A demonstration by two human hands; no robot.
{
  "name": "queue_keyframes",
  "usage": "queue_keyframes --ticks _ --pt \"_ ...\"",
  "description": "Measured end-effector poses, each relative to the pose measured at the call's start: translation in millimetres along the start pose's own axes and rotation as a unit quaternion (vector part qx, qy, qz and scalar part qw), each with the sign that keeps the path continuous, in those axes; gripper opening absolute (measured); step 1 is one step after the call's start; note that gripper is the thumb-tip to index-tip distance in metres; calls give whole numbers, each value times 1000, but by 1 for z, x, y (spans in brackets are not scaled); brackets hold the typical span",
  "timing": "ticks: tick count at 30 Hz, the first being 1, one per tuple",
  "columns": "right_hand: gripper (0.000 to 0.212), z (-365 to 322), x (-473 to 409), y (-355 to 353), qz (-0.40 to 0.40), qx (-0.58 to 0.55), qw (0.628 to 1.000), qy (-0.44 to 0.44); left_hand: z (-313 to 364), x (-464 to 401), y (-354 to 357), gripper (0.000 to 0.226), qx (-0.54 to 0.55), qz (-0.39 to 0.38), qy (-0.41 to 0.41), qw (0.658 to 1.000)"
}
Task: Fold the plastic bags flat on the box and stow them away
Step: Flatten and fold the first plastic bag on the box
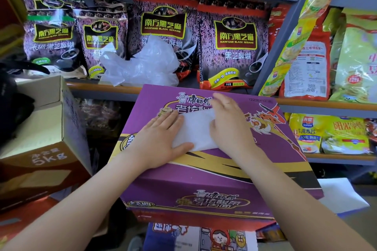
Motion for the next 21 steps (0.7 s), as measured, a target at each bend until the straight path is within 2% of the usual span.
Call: queue_keyframes --ticks 2,4,7,12,16,19,21 --pt "51 -16 5 8 -18 63 993 -101 0 0 2 126 -16 -2 1 1000" --pt "56 -21 7 23 -81 84 984 -134 -2 0 4 130 -23 -12 -4 1000" --pt "56 -10 5 32 -157 65 978 -119 -5 -2 5 113 -14 -43 -18 999" --pt "57 9 10 32 -175 52 980 -82 -7 4 -2 101 -25 -72 -24 997" --pt "58 7 11 32 -176 40 981 -73 7 -9 -8 61 -87 -60 -34 994" --pt "58 8 11 33 -168 41 982 -76 25 -20 0 61 -73 -18 59 995" --pt "59 11 12 34 -174 44 981 -78 29 -21 8 77 -37 -18 85 996"
Point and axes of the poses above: each hand's wrist, its own x-axis away from the middle knuckle, its own y-axis out of the palm, z = x × y, the point moved 2 cm from there along -x, towards the middle knuckle, and after that the axes turned 9 degrees about x, right-handed, at the moved point
